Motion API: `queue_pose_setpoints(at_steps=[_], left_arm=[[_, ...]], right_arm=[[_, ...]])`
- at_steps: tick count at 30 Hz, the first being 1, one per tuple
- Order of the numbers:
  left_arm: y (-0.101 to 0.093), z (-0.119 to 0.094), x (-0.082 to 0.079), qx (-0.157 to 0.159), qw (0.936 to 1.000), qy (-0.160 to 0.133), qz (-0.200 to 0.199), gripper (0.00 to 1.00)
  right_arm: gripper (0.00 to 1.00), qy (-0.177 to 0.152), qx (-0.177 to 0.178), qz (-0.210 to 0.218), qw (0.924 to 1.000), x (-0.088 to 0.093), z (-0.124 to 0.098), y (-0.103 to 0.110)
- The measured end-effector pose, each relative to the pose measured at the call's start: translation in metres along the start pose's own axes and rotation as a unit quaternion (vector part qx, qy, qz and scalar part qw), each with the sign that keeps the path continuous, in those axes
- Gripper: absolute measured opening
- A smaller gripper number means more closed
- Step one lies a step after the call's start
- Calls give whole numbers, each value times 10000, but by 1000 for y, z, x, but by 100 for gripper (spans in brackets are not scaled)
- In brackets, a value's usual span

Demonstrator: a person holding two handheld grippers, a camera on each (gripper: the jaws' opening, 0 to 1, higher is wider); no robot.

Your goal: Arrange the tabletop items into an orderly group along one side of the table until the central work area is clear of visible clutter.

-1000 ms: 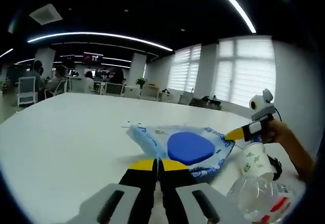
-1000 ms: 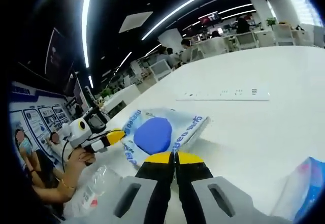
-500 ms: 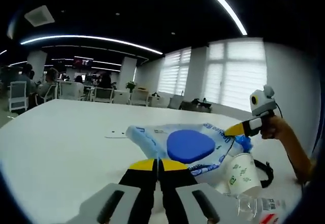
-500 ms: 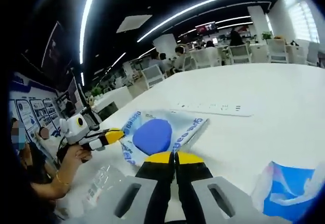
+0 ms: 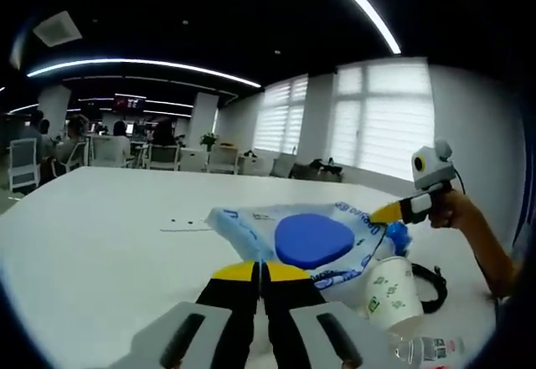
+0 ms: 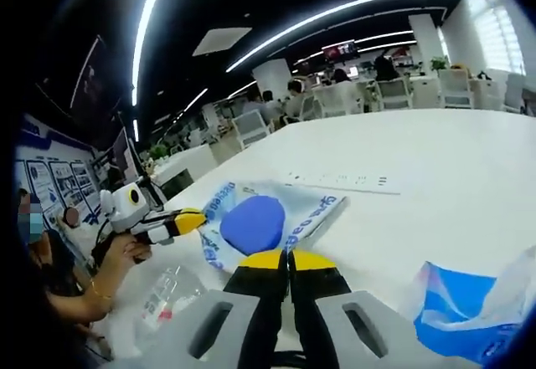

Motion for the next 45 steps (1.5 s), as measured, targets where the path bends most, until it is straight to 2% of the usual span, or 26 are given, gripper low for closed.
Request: queue_pose_setpoints(at_steps=[10, 16, 27, 39, 45], left_arm=[[-13, 11, -2, 201, 9996, 78, 170, 1], [-19, 15, 2, 322, 9990, 161, 259, 1], [-29, 20, 12, 437, 9983, 267, 269, 1], [-34, 26, 18, 535, 9972, 349, 400, 1], [-34, 29, 21, 596, 9968, 337, 405, 2]], right_arm=[[0, -30, 158, -80, 9998, 5, -13, -11], [0, -24, 318, -439, 9985, 11, -18, -12], [0, -109, 436, -381, 9983, 22, -20, -22], [0, 99, 807, -709, 9942, 31, -16, -27], [0, 258, 1107, -1045, 9880, 41, -13, -27]])
Point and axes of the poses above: the point that each gripper's makers call its tool centre point, and the gripper's own axes: z roughly forward along the fingers, y roughly to its left, x roughly out of its underside, the point moved 9 cm from there along -z, roughly backward along the fingers, and after that the axes turned 8 degrees about z, right-handed, at the moved point
